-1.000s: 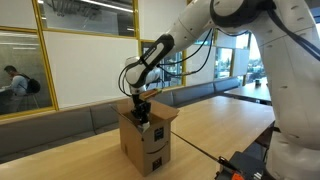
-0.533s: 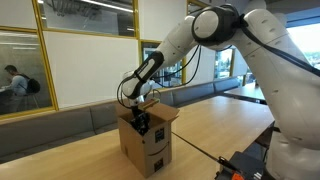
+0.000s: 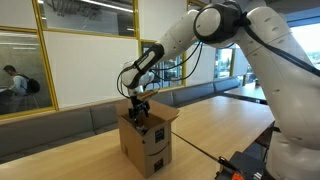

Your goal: Put all the plastic bag and the spray bottle in the carton box

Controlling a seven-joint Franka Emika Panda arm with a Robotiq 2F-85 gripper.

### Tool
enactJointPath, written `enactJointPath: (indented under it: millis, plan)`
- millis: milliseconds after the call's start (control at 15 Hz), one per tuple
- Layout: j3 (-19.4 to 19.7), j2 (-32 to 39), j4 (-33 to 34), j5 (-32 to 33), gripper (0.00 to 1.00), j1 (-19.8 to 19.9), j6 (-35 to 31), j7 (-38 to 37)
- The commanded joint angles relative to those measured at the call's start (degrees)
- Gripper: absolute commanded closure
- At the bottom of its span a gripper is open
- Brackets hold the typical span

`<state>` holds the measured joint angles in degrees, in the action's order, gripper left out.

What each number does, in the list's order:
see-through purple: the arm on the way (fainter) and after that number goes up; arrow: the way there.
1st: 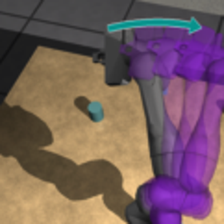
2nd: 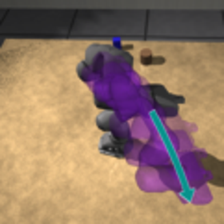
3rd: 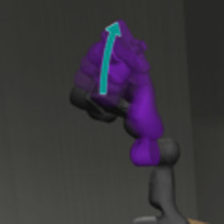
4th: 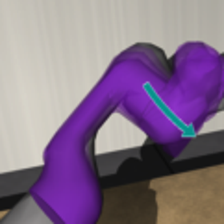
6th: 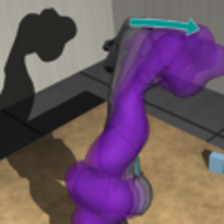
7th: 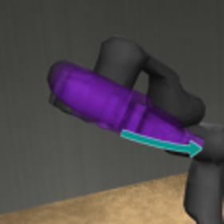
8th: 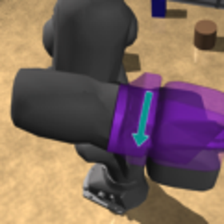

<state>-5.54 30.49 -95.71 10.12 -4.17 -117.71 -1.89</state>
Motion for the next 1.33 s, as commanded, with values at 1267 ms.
enactJointPath:
  millis: [1267]
  plan:
    - [4.77, -63.59, -45.6, 10.51, 0.0, 6.89, 13.33, -24.12]
